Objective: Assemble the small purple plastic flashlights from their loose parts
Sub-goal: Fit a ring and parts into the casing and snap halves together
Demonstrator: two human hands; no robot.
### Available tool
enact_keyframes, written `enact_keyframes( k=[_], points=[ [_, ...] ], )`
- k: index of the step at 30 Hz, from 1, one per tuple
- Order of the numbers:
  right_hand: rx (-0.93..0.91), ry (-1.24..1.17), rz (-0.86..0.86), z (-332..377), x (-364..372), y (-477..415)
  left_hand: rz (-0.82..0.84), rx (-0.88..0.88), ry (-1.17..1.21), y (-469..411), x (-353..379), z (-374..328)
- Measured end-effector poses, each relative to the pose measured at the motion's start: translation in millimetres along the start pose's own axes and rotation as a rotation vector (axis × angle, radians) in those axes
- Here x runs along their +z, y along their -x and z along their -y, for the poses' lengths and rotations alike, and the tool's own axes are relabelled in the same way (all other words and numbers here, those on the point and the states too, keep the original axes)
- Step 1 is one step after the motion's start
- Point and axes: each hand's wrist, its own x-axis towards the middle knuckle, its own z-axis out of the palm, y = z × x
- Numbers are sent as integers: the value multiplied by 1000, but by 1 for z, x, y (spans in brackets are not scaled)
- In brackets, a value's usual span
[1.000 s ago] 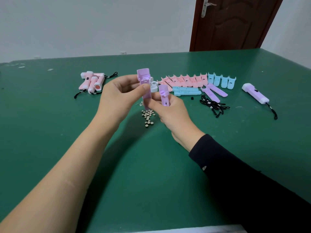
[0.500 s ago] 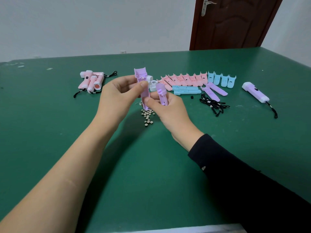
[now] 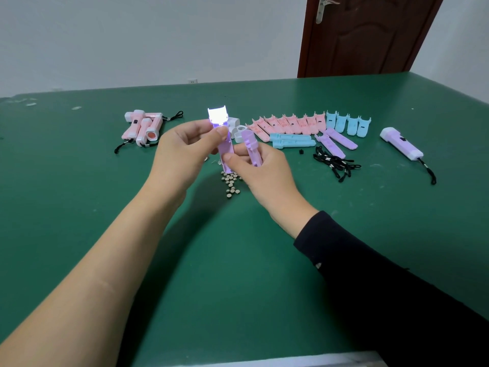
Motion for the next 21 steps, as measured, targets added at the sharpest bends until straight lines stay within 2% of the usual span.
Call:
enact_keyframes(
  k=[4,9,11,15,21],
  points=[
    [23,-32,22,2,-2,-1,72,-87,16,-2,-4,1],
    [105,-36,164,2,-9,-6,212,-196,98,-4,-11,1],
    [137,-28,181,3,-9,-8,196,-199,131,-5,-12,1],
    [174,-65,73,5,-9,-13,118,-188,101,-5,-11,2],
    [23,8,105,6,-15,-17,73,-169,24,0,-1,2]
  ],
)
